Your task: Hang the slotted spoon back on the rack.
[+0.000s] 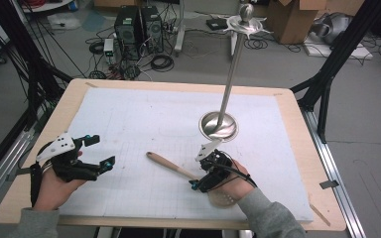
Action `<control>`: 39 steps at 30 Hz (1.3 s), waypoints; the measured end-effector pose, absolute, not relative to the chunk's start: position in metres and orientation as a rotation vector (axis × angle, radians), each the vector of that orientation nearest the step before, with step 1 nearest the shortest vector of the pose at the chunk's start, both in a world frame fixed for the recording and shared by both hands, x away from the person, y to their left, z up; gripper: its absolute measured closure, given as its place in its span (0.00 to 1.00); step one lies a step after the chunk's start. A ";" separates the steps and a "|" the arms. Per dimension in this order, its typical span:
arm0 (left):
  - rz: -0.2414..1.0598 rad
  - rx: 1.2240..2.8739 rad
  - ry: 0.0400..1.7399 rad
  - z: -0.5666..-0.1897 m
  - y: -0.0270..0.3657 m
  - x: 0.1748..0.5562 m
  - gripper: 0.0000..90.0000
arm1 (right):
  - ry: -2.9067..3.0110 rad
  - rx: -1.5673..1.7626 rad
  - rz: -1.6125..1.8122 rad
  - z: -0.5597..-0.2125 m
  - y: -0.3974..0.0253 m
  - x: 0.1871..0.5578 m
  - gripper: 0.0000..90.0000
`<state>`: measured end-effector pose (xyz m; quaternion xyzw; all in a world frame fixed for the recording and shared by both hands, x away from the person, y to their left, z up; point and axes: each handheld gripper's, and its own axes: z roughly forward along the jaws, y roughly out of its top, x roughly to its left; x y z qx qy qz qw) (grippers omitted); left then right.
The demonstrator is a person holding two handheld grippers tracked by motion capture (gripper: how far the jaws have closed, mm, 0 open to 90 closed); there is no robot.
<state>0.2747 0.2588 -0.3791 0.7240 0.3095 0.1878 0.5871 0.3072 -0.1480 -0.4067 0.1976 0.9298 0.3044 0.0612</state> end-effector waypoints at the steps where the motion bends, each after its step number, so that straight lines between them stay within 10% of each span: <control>1: 0.438 1.687 0.723 -0.379 0.259 0.275 0.04 | 2.816 0.605 0.908 -0.407 -0.148 0.308 0.21; 39: 0.436 1.692 0.724 -0.380 0.260 0.274 0.04 | 2.890 0.640 0.660 -0.415 -0.138 0.299 0.84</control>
